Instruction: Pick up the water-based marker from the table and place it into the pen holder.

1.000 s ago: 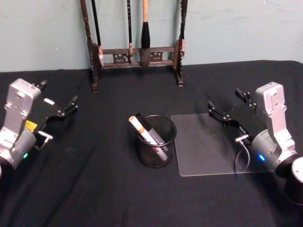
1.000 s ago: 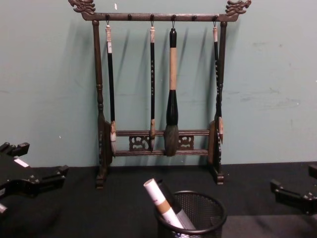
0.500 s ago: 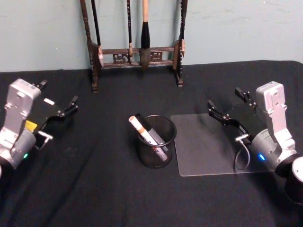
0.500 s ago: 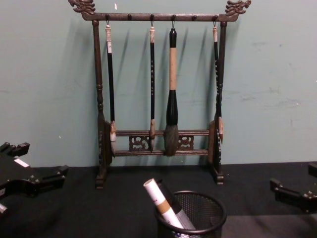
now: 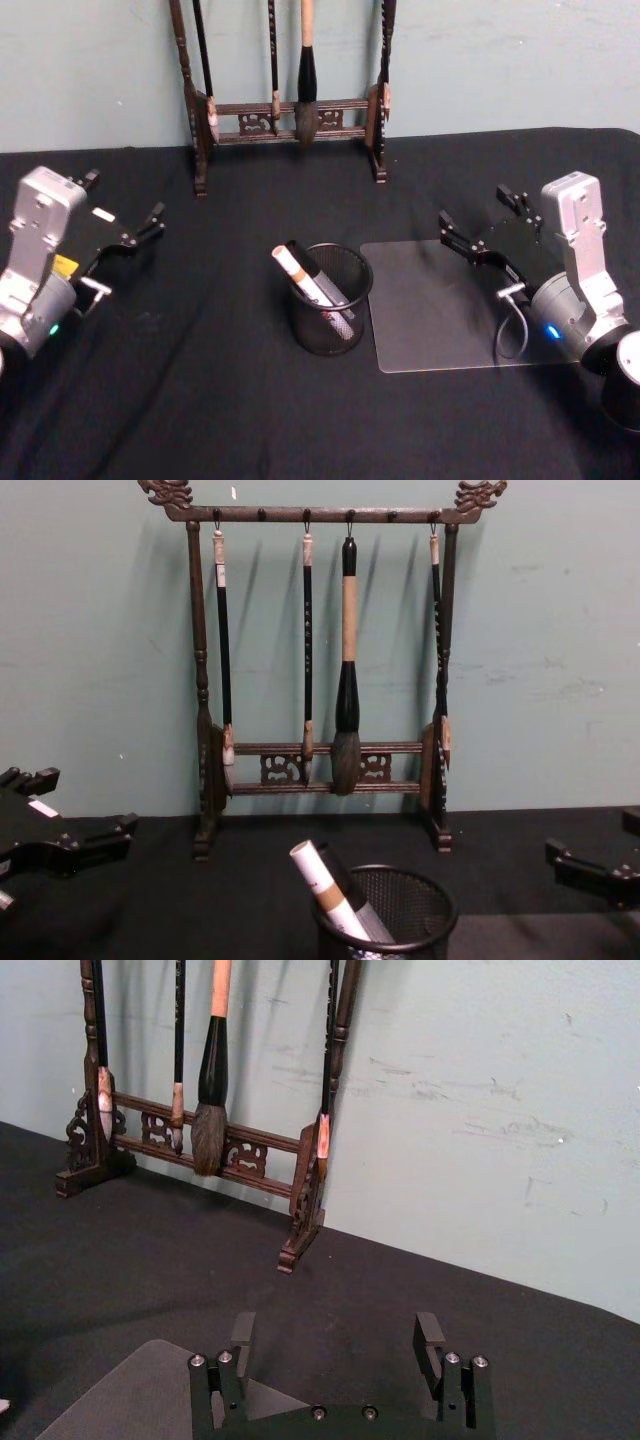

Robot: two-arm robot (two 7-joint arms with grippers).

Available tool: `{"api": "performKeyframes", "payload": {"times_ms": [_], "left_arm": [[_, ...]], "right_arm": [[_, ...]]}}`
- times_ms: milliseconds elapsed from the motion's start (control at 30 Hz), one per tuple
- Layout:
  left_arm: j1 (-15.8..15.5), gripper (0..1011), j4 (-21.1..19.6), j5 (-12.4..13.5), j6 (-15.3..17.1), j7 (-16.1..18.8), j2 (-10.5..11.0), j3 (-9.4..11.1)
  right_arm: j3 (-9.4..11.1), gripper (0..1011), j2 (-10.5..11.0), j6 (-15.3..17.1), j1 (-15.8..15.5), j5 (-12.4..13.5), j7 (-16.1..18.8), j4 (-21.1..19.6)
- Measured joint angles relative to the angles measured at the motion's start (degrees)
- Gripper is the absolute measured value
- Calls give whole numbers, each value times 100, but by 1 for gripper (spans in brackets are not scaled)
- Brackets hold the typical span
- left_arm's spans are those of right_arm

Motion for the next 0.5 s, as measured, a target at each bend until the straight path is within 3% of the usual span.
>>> {"api": "performKeyframes", "payload": {"times_ms": [500], "left_arm": [[0, 1001, 0, 0, 0, 0, 0, 0]], "right_arm": [[0, 1002, -1, 0, 0, 1, 0, 0]]}}
